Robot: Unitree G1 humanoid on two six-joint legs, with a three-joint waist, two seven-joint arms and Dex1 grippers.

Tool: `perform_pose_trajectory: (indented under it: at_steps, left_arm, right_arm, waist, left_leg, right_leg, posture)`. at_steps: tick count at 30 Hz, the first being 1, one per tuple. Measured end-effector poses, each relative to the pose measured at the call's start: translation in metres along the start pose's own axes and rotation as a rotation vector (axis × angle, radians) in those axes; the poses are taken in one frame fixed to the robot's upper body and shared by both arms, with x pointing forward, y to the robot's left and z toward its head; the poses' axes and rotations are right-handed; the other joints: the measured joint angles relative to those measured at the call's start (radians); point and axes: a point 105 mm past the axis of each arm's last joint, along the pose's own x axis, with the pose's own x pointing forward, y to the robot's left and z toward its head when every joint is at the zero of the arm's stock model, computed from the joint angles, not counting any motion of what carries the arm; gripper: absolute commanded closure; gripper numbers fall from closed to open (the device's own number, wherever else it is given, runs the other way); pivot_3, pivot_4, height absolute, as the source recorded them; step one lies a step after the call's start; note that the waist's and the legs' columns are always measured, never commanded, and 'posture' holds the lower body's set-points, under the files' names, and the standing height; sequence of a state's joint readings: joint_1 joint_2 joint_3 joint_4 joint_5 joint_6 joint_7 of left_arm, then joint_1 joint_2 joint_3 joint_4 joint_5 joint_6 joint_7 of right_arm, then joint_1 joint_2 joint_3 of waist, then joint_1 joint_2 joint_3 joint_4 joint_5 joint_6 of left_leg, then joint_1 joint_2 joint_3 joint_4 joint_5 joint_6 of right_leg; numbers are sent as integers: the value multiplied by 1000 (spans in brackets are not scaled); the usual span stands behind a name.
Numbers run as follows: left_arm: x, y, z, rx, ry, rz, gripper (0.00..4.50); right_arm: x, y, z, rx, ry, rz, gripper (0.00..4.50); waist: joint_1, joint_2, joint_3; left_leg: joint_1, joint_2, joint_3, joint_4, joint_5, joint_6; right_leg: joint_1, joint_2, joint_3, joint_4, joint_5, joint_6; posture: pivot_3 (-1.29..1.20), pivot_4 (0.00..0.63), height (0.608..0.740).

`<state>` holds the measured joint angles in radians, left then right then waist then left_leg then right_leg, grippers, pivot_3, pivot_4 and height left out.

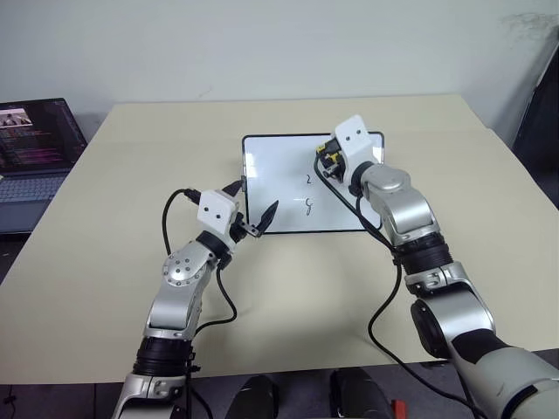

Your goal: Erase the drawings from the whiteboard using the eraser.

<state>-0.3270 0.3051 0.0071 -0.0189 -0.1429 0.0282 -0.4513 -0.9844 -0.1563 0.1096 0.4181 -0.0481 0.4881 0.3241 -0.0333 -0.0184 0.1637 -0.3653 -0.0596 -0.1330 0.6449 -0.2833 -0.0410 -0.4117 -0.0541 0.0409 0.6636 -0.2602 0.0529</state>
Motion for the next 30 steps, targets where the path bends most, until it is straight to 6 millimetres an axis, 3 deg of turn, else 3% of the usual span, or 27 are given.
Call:
perform_pose_trajectory:
  at_steps: [14,24,30]
  left_arm:
    - [24,-7,-5,-21,2,-62,0]
    - [29,-9,-5,-19,-5,-76,0]
    - [30,-11,-5,-22,-7,-81,0]
  right_arm:
    - [22,16,21,-8,-45,51,3167]
    - [20,14,2,-39,-16,60,3167]
    - [3,5,-22,-64,9,49,3167]
  waist:
    - [-1,0,0]
    - [-2,0,0]
    - [3,0,-1]
  left_leg:
    - [-2,0,0,-1,2,-3]
    - [-4,0,1,0,2,-4]
    - [-1,0,-1,1,1,-3]
  right_leg:
    - [-3,0,0,0,0,0]
    - [-4,0,1,0,0,0]
    - [0,0,-1,1,0,0]
  posture:
    - [0,150,740]
    - [0,150,740]
    - [0,150,740]
